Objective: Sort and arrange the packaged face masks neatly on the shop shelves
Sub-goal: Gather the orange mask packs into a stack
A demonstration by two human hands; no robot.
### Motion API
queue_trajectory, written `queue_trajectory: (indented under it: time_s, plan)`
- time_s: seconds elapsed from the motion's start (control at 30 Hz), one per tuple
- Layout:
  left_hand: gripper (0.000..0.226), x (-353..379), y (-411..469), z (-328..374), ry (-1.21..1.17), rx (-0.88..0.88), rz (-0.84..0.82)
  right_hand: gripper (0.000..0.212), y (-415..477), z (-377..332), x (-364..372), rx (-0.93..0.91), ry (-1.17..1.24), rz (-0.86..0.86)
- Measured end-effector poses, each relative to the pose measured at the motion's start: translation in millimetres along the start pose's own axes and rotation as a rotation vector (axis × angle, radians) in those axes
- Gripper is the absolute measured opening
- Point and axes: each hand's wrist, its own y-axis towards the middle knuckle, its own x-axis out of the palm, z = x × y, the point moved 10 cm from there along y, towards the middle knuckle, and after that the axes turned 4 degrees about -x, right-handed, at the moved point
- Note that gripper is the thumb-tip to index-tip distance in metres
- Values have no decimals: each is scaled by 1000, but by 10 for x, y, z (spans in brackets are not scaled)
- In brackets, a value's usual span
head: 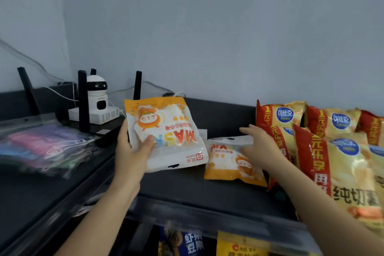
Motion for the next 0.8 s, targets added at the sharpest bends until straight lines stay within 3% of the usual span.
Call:
queue_trajectory:
  time_s: [0.13, 0.27, 0.4, 0.6, 0.73, 0.8]
  plan:
    - [60, 269, 11, -132, 16, -53, -143, 49, -87, -168, -7, 15, 447, 0]
    - [64, 511, -36, -273, 9, -112, -292, 68, -252, -322, 364, 118, 738, -228]
    - [64, 597, -54, -301, 24, -139, -343, 87, -289, -296, 505, 134, 718, -179]
    - [56, 576, -64, -176, 70, -121, -337, 73, -278, -346, 326, 41, 711, -45]
    - [101, 427, 23, 123, 248, 26, -216, 65, -224, -448, 34, -112, 586, 76]
    - [106, 365, 46, 400, 395, 196, -145, 55, -204, -558, -81, -205, 440, 96]
